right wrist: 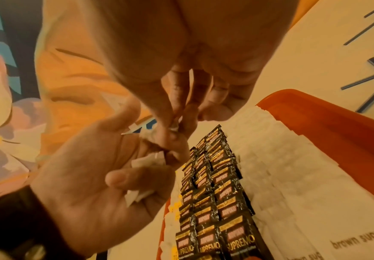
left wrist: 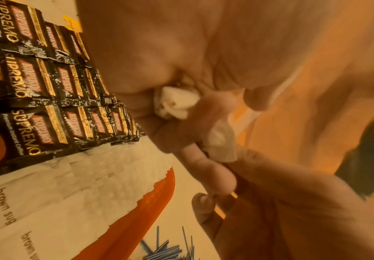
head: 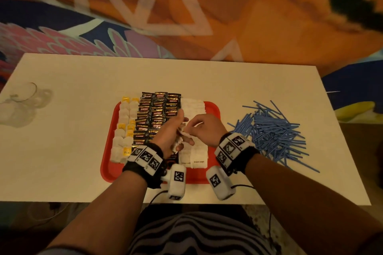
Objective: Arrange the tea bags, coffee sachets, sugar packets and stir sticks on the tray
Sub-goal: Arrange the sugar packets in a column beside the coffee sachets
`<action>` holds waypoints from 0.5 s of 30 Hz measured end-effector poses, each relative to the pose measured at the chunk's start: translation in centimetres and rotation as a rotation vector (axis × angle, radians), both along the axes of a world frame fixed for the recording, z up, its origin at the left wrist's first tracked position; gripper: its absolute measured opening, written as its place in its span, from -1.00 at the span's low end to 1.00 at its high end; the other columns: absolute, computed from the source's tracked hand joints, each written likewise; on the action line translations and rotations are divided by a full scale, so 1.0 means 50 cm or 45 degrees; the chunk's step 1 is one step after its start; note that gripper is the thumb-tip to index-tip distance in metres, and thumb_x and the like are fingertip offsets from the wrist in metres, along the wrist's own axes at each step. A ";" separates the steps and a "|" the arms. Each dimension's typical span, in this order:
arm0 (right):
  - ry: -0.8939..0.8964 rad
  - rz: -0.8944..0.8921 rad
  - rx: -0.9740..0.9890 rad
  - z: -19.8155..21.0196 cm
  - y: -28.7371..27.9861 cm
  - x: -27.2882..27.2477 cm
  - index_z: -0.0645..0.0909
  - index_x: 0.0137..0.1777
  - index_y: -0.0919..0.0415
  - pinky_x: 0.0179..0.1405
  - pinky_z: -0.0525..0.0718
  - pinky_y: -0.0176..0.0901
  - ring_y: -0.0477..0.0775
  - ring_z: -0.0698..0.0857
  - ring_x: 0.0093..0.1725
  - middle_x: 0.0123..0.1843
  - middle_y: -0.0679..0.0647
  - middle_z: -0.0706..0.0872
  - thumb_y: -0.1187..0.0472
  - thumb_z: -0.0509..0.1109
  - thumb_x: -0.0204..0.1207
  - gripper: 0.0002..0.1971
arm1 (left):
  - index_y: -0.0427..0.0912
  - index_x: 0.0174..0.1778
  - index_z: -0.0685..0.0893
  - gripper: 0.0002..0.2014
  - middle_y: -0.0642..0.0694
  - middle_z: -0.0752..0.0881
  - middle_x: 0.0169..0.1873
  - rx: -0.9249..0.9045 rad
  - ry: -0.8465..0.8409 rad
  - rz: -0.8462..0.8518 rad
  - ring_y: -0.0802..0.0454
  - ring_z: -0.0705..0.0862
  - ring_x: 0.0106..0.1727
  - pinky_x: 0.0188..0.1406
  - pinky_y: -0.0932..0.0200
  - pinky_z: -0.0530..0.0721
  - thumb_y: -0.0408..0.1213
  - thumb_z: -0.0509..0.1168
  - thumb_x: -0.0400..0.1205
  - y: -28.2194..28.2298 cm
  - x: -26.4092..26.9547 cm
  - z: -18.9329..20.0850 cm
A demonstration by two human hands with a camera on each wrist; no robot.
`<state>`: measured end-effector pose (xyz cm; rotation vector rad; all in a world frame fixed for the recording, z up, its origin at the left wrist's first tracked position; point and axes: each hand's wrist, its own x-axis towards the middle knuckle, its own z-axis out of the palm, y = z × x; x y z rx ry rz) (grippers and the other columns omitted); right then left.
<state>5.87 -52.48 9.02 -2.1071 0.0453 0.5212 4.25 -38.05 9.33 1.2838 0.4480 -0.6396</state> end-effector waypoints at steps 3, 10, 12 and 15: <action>-0.025 -0.112 0.061 0.015 -0.002 0.006 0.66 -0.27 -0.01 -0.20 0.63 -0.28 -0.16 0.69 -0.21 -0.23 -0.13 0.73 0.18 0.46 0.52 -0.86 | -0.24 0.17 0.58 -0.68 -0.13 0.78 -0.19 0.048 -0.045 -0.001 0.01 0.78 -0.37 -0.79 0.33 0.27 -0.03 0.25 0.74 0.000 0.007 0.010; 0.061 -0.386 0.275 0.012 0.004 0.017 0.59 -0.23 0.12 -0.29 0.70 -0.13 0.04 0.74 -0.22 -0.25 0.00 0.72 0.32 0.43 0.55 -0.84 | -0.20 0.09 0.77 -0.85 -0.10 0.79 -0.24 0.305 -0.180 0.300 0.01 0.56 -0.45 -0.66 0.25 0.43 -0.23 0.37 0.70 0.004 0.032 -0.021; 0.104 -0.406 0.329 0.009 0.004 0.016 0.57 -0.19 0.13 -0.26 0.71 -0.08 0.06 0.72 -0.25 -0.24 0.08 0.73 0.38 0.45 0.50 -0.84 | -0.19 0.11 0.76 -0.84 -0.10 0.77 -0.23 0.335 -0.235 0.332 0.07 0.55 -0.49 -0.64 0.23 0.45 -0.24 0.35 0.71 -0.002 0.037 -0.018; 0.207 -0.453 0.468 0.014 -0.001 0.018 0.58 0.01 0.08 -0.19 0.73 -0.08 0.05 0.75 -0.10 -0.09 0.07 0.76 0.21 0.61 0.41 -0.72 | -0.23 0.09 0.77 -0.84 -0.04 0.71 -0.34 0.459 -0.380 0.230 0.18 0.54 -0.55 -0.61 0.23 0.47 -0.27 0.34 0.71 -0.001 0.044 -0.012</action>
